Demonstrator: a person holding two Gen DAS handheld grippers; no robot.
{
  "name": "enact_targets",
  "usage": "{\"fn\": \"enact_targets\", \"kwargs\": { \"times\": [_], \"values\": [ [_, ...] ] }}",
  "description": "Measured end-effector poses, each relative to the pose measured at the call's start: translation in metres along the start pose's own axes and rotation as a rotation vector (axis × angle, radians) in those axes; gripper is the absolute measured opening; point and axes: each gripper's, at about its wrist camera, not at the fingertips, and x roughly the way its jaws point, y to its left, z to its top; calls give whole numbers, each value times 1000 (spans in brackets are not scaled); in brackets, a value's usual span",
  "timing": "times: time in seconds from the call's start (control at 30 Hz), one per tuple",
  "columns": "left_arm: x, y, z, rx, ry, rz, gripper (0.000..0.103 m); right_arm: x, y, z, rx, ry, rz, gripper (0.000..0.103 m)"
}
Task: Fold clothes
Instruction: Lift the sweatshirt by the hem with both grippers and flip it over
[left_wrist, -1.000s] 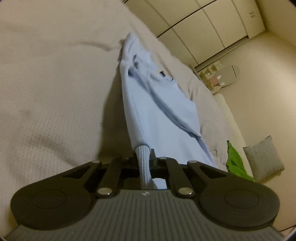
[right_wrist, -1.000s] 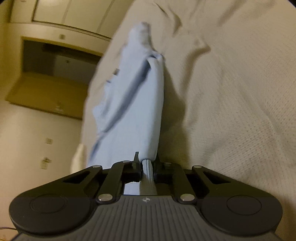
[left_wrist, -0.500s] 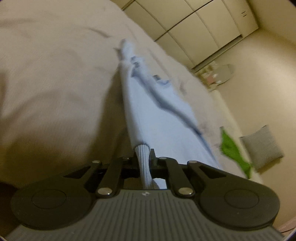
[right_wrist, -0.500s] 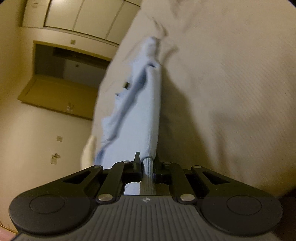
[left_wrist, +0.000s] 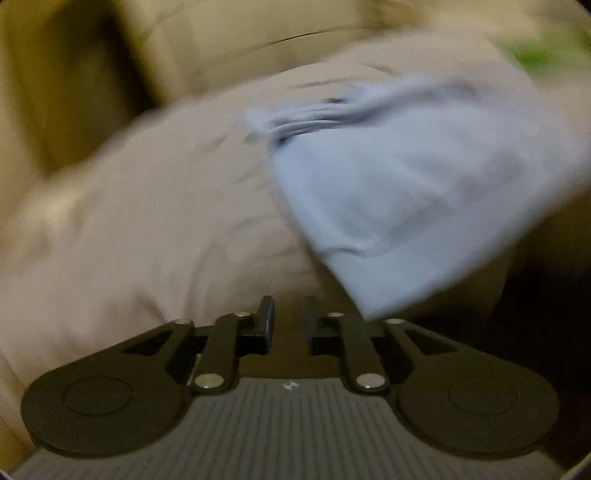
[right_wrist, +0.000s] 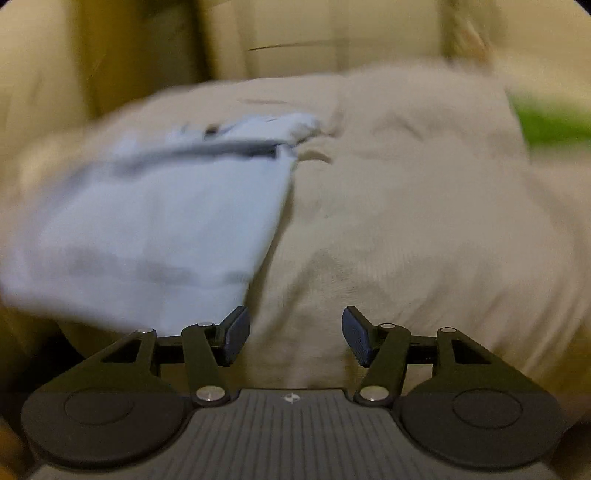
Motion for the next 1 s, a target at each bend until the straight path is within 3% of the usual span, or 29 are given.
{"fn": "enact_targets", "kwargs": {
  "times": [0.1,0.27,0.4,0.53,0.57,0.6,0.63,0.67,0.77,0.83,0.93,1.0],
  "values": [
    [6,-39,-18,299,-51,107,28,9,46,-31,-348,-27,-110,65],
    [28,-64,-36,539,-183,252,41,34,89,-72,-744,-109,-246,80],
    [40,-63,-41,662,-276,338,48,48,101,-80,-912,-196,-304,89],
    [52,-60,-43,758,-346,364,53,54,101,-82,-1015,-261,-318,81],
    [52,-59,-42,767,-354,346,46,55,100,-82,-1040,-278,-321,76],
    [51,-58,-40,773,-363,328,27,57,99,-80,-1051,-291,-322,64],
    [47,-55,-35,750,-360,280,17,59,97,-74,-1045,-300,-319,56],
    [49,-51,-29,723,-356,247,5,59,95,-69,-1033,-313,-315,54],
    [57,-49,-29,736,-358,244,7,55,89,-61,-997,-325,-302,52],
    [70,-51,-40,818,-346,283,13,65,87,-66,-1041,-288,-305,52],
    [77,-51,-56,932,-387,288,33,80,87,-75,-1125,-254,-323,52],
    [78,-50,-63,1005,-450,307,59,80,86,-76,-1136,-257,-328,54]
  ]
}}
